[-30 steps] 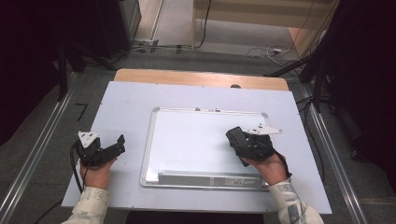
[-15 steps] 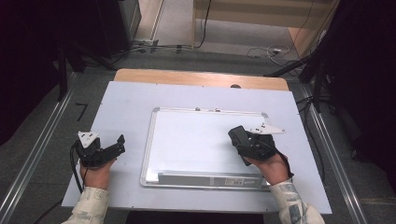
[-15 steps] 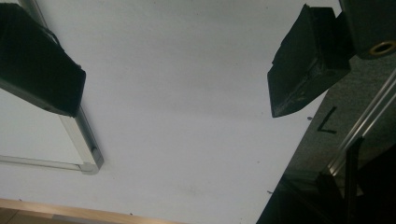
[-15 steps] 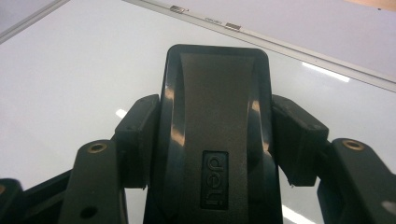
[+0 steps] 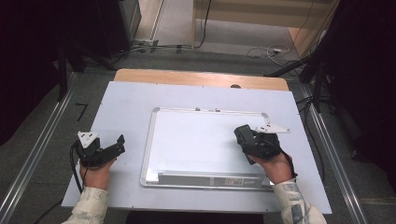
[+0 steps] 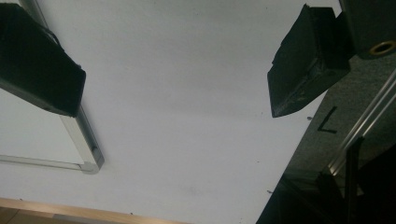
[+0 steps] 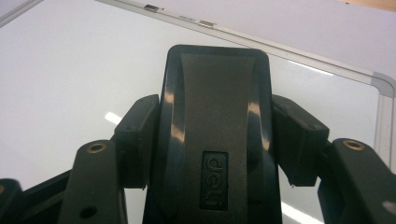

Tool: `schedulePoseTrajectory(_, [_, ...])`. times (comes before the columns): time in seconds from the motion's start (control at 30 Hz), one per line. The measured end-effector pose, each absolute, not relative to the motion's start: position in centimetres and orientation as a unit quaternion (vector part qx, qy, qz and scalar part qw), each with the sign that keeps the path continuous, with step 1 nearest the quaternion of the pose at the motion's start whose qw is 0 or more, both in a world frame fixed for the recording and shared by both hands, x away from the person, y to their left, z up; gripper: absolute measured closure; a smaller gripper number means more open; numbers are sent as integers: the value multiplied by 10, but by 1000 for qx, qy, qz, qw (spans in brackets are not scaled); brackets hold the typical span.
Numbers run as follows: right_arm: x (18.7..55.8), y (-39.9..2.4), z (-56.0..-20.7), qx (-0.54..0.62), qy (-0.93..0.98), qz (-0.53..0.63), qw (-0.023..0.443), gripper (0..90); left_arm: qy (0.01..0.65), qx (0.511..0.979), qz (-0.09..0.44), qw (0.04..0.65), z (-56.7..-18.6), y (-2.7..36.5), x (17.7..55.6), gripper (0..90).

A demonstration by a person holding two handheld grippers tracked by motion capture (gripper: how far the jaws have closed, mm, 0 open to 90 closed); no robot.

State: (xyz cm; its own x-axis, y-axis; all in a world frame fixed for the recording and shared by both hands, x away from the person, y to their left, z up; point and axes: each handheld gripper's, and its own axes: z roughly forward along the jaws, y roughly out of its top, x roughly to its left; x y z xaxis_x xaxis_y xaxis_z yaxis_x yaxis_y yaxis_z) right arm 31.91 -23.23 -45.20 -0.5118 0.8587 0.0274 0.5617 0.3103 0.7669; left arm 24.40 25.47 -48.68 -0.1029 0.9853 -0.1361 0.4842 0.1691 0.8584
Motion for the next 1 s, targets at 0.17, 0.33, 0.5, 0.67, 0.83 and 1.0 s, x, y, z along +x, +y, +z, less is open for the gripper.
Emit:
schedulePoseTrajectory(0.17, [324,-238,-454,467,778,367,206,368,664,553,331,378,-487,255,244,45])
schedulePoseTrajectory(0.33, [331,-243,-456,479,774,356,214,368,664,554,331,378,-487,254,244,45])
schedulePoseTrajectory(0.5, [339,-249,-459,489,767,348,226,367,664,554,331,377,-487,254,244,45])
schedulePoseTrajectory(0.67, [349,-253,-462,497,764,337,235,366,663,555,331,378,-487,254,245,45])
schedulePoseTrajectory(0.83, [357,-254,-466,511,759,320,246,365,664,555,331,377,-487,254,245,45])
schedulePoseTrajectory(1.0, [364,-255,-467,520,754,313,251,364,664,555,331,377,-487,254,245,45])
